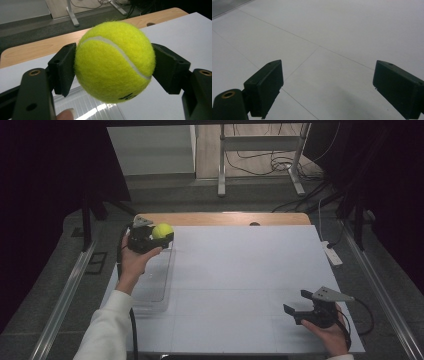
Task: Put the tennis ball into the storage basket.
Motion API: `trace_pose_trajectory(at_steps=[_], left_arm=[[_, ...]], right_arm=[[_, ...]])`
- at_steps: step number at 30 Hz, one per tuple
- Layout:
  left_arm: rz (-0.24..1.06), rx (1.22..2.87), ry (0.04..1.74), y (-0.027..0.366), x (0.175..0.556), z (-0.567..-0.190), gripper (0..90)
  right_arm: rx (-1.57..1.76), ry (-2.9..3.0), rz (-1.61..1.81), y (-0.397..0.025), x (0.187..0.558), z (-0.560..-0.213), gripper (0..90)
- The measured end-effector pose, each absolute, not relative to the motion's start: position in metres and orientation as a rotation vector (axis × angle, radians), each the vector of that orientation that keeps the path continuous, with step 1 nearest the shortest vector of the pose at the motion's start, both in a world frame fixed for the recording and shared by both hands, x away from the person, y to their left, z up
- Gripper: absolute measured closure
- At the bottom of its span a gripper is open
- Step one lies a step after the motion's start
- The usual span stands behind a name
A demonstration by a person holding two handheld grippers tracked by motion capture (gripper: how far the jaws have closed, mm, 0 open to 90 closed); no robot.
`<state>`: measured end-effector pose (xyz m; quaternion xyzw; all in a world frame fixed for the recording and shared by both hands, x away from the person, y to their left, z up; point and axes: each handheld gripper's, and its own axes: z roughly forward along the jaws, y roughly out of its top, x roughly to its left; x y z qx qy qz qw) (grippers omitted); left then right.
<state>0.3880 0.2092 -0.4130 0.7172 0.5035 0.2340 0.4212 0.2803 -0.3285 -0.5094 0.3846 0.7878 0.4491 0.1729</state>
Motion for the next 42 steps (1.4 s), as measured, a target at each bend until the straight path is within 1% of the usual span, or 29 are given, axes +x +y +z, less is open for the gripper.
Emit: trace_pose_trajectory(at_steps=[14, 42], left_arm=[[0.609, 1.791, 1.341, 0.232, 0.393, -0.42, 26.5], [0.64, 1.791, 1.442, 0.258, 0.405, -0.421, 26.5]], right_arm=[[1.093, 2.239, 1.265, -0.328, 0.28, -0.51, 9.6], [1.1, 2.239, 1.271, -0.329, 0.281, -0.51, 9.7]])
